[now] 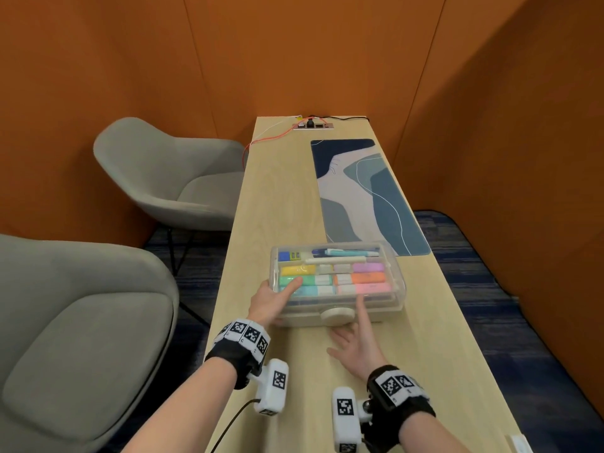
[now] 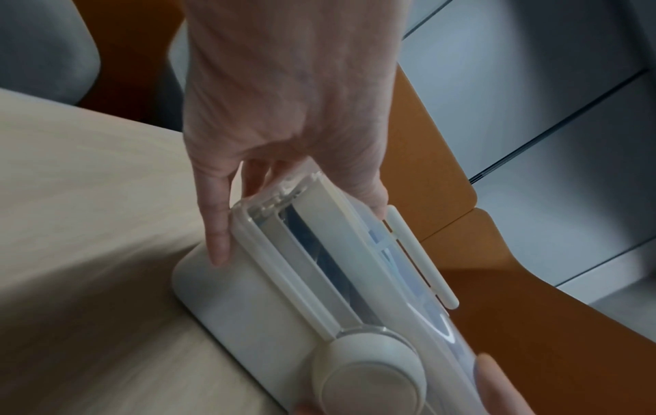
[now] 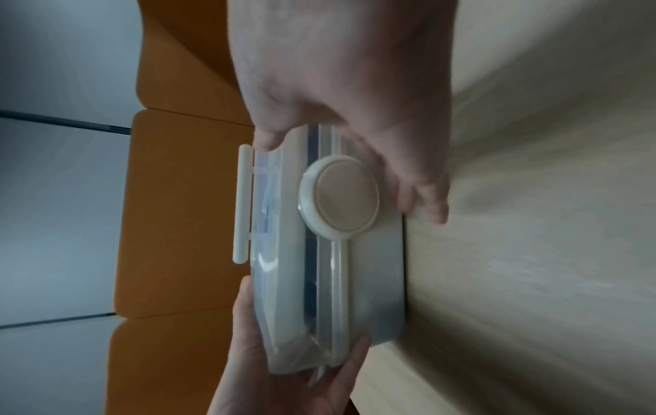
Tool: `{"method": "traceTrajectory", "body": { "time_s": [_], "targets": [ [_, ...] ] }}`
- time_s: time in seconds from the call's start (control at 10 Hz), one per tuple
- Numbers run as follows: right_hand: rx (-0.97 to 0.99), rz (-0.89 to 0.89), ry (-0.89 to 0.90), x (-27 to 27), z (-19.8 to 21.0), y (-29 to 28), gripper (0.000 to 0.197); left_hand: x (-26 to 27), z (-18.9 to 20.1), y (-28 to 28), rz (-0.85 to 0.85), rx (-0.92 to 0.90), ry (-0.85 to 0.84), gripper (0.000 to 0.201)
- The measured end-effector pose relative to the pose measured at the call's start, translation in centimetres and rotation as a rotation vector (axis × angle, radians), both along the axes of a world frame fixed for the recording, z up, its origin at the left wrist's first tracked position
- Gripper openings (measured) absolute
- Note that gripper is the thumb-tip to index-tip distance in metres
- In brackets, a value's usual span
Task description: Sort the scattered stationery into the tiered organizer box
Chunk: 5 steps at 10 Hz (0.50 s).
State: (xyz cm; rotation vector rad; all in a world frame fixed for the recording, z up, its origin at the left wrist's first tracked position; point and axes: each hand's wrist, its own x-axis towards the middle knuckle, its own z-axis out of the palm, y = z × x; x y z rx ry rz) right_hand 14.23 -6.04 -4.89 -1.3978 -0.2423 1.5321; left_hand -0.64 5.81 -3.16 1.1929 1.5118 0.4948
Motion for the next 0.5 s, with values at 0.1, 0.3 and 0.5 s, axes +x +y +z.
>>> {"method": "traceTrajectory", "body": {
  "time_s": [0.1, 0.3, 0.5],
  "targets": [
    [-0.056, -0.171, 0.236, -0.1, 0.8, 0.7, 0.089, -0.1, -0.1, 0.1, 0.004, 0.002, -0.007, 0.071],
    [-0.01, -0.28, 0.146, 1.5, 1.1, 0.0, 0.066, -0.1, 0.2, -0.1, 0.001, 0.003, -0.023, 0.076],
    [-0.034, -0.148, -0.009, 2.5, 2.0, -0.8, 0.055, 0.1, 0.2, 0.3, -0.02, -0.015, 0.011, 0.101]
  ]
}}
